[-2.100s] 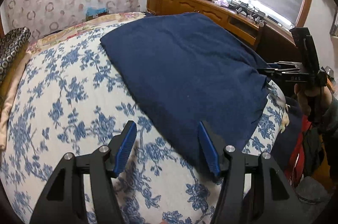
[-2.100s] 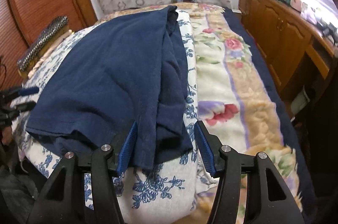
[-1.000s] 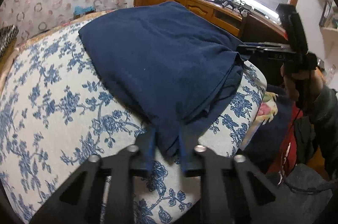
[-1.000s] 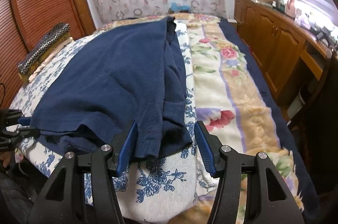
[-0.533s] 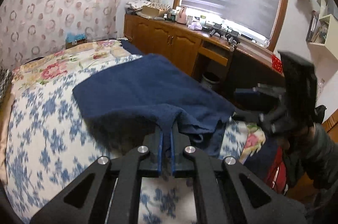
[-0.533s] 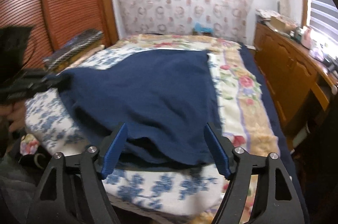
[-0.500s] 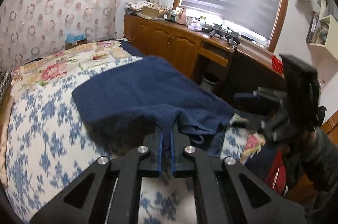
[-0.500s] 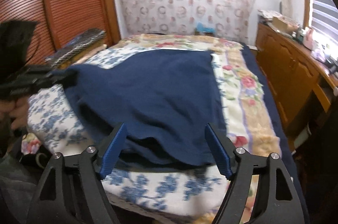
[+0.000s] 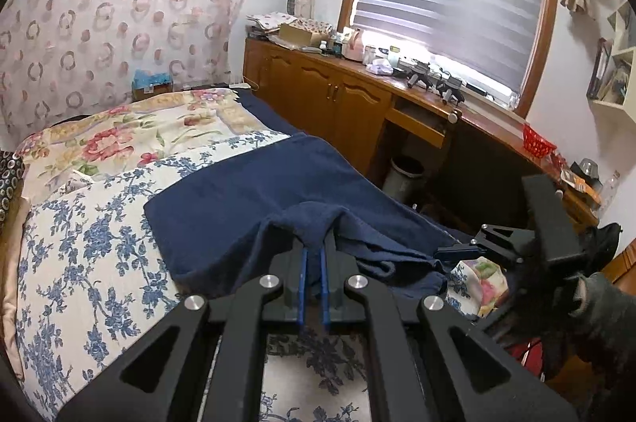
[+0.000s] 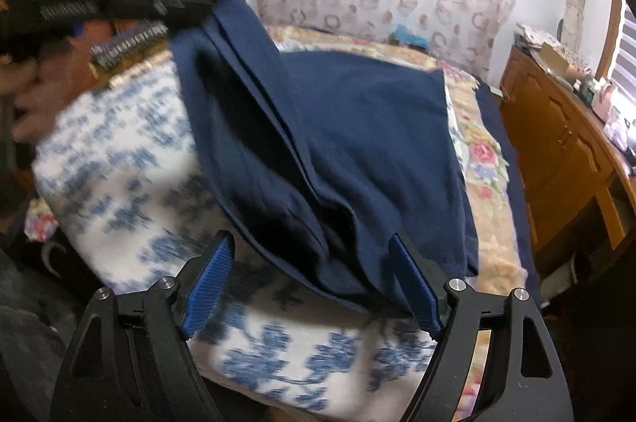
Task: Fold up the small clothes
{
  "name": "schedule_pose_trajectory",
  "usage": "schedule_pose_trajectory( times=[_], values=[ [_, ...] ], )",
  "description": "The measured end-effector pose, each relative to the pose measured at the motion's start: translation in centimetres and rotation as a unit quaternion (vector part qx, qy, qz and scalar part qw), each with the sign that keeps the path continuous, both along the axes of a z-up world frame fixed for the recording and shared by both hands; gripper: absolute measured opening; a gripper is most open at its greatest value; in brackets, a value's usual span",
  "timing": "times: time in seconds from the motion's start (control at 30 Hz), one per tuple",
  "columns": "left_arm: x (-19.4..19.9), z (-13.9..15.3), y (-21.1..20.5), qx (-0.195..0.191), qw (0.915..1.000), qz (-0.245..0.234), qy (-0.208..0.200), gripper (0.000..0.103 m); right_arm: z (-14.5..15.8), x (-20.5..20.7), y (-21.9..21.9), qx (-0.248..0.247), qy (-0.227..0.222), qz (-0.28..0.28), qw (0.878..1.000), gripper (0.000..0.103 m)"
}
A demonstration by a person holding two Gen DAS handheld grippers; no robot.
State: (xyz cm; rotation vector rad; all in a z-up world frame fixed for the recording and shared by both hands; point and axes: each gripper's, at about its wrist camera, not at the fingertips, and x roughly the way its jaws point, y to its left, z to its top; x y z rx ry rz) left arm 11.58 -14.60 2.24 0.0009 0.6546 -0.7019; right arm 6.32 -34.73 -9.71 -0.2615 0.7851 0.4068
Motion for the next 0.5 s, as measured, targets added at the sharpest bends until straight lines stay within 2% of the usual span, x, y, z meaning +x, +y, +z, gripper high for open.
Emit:
schedule_pose_trajectory(
  times=[0.13, 0.2, 0.27, 0.33, 0.5],
  values=[
    [0.4, 0.0, 0.7, -0.006, 1.0000, 0.005, 0.001, 0.001, -0.5, 1.2, -1.6, -0.003, 0.005, -0.012, 1.000, 0.080],
    [0.9, 0.1, 1.0, -0.010, 0.9999, 0.010, 0.001, 0.001, -0.2, 1.9, -2.0, -0.010, 0.001, -0.013, 1.000, 0.070],
    [1.5, 0.1, 1.5, -0.015, 0.9998, 0.014, 0.002, 0.001, 0.2, 2.8, -2.1, -0.013, -0.002, -0.007, 1.000, 0.038],
    [2.1, 0.2, 1.8, -0.014, 0.9997, 0.021, 0.000, 0.001, 1.0, 3.4, -2.2, -0.012, -0.008, 0.004, 1.000, 0.015],
    [3.9, 0.6, 2.2, 0.004, 0.9991, 0.040, -0.011, 0.002, 4.3, 7.0, -1.8, -0.024, -0.050, 0.014, 0.998, 0.012]
  ],
)
